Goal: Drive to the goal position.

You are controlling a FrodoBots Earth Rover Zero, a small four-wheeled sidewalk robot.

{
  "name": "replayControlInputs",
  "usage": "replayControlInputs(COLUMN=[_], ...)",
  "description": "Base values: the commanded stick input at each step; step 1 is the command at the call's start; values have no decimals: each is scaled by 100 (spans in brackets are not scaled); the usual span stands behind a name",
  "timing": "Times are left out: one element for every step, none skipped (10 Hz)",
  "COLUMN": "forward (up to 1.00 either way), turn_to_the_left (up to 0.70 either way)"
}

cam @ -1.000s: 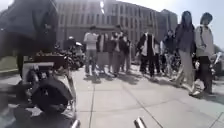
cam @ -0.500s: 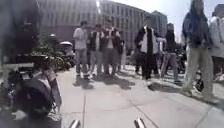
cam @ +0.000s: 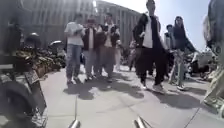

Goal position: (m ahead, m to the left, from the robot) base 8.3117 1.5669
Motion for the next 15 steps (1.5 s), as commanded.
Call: replayControlInputs(forward=[85,85,85,85,85,85,85,35,12,0,0,0,0,0,0], turn_to_the_left=[1,1,1,1,1,1,1,1,0,0,0,0,0,0,0])
